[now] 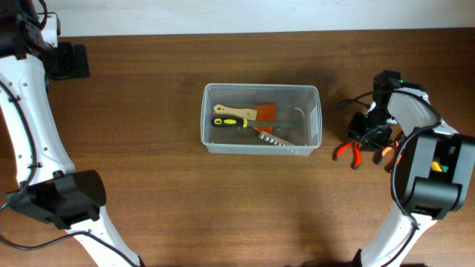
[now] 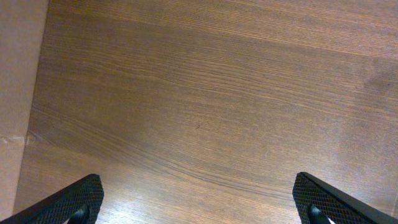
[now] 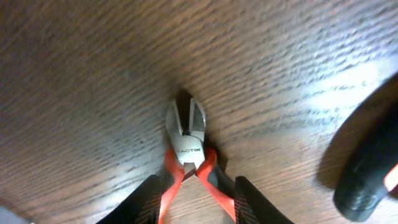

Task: Pack container
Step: 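Lift the red-handled cutters with the right gripper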

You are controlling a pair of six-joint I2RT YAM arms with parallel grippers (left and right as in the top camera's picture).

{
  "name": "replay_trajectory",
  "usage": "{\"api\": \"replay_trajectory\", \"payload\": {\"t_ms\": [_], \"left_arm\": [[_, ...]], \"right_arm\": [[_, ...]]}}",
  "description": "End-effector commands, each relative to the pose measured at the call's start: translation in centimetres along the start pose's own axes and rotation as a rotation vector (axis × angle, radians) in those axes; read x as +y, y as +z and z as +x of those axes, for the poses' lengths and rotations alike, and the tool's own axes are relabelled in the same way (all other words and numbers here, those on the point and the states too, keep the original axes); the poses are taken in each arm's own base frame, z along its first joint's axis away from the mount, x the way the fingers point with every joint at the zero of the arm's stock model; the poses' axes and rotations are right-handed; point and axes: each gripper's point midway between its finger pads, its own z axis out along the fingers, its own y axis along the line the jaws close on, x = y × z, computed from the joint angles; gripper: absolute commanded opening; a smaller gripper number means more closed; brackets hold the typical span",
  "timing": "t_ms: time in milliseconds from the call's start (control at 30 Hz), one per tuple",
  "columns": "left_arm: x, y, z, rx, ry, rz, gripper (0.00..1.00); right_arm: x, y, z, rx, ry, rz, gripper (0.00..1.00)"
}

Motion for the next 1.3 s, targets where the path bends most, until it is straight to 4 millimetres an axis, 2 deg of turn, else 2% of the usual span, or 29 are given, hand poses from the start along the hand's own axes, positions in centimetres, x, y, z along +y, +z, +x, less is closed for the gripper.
{"api": "replay_trajectory", "payload": {"t_ms": [0, 233, 333, 567, 733, 867, 1267], "left_arm": [[-0.2, 0.3, 0.1, 0.006, -0.015, 0.017, 0.99], [-0.2, 0.3, 0.1, 0.006, -0.015, 0.017, 0.99], [-0.2, 0.3, 0.1, 0.006, -0.015, 0.017, 0.99], [-0.2, 0.3, 0.1, 0.006, -0.015, 0.017, 0.99], [-0.2, 0.3, 0.1, 0.006, -0.015, 0.017, 0.99], [-0.2, 0.3, 0.1, 0.006, -0.015, 0.017, 0.99], [-0.2, 0.3, 0.1, 0.006, -0.015, 0.017, 0.99]], "right_arm": [[0.8, -0.3, -0.2, 0.002, 0.028, -0.034, 0.37], [0.9, -0.3, -1.0, -0.031, 0.024, -0.038, 0.39], [0.9, 0.0, -1.2, -0.041, 0.023, -0.041, 0.44], [0.5, 2.0, -0.6, -0.001, 0.028, -0.026, 0.44], [0.1, 3.4, 0.5, 0.062, 0.035, -0.01, 0.36], [0.0, 3.4, 0.7, 0.072, 0.037, -0.006, 0.36], [-0.2, 3.4, 0.8, 0.075, 0.036, 0.004, 0.23]]}}
